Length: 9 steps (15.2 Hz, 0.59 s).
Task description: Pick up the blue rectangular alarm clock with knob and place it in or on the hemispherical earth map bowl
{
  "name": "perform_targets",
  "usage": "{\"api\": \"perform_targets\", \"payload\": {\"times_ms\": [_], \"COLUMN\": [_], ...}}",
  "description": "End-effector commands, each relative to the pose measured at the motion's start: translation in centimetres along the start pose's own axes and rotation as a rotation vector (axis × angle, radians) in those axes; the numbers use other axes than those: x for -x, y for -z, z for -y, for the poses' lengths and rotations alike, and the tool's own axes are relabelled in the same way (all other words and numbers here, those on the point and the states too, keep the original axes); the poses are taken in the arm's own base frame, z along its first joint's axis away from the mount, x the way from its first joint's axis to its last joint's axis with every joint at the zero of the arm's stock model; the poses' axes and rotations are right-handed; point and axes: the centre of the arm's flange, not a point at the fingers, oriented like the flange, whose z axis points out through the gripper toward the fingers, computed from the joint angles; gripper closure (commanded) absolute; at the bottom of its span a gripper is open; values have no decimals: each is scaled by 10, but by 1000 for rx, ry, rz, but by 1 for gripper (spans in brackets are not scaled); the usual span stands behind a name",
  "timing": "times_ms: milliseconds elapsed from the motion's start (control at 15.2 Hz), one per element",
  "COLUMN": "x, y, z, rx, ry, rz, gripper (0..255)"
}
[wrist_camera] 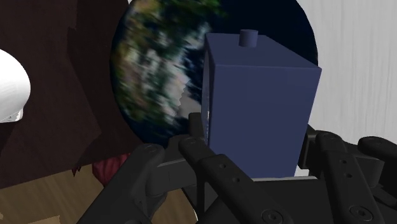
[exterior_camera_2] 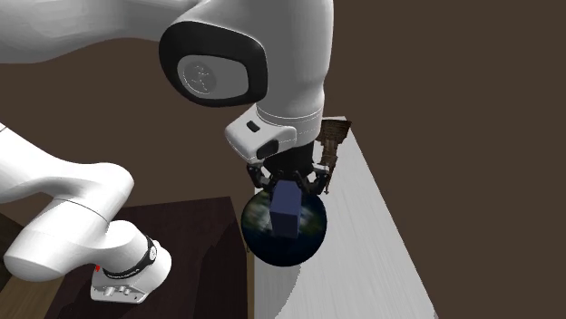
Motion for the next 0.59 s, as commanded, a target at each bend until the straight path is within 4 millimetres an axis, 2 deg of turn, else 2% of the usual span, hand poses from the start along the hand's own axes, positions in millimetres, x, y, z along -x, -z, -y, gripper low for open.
{"api": "perform_targets", "payload": {"times_ms": [0,132,198,528], "x": [0,0,0,0], "y": [0,0,0,0], "z": [0,0,0,0], "rx": [0,0,0,0], "ry": [0,0,0,0], "rz": [0,0,0,0], "gripper": [255,255,0,0]}}
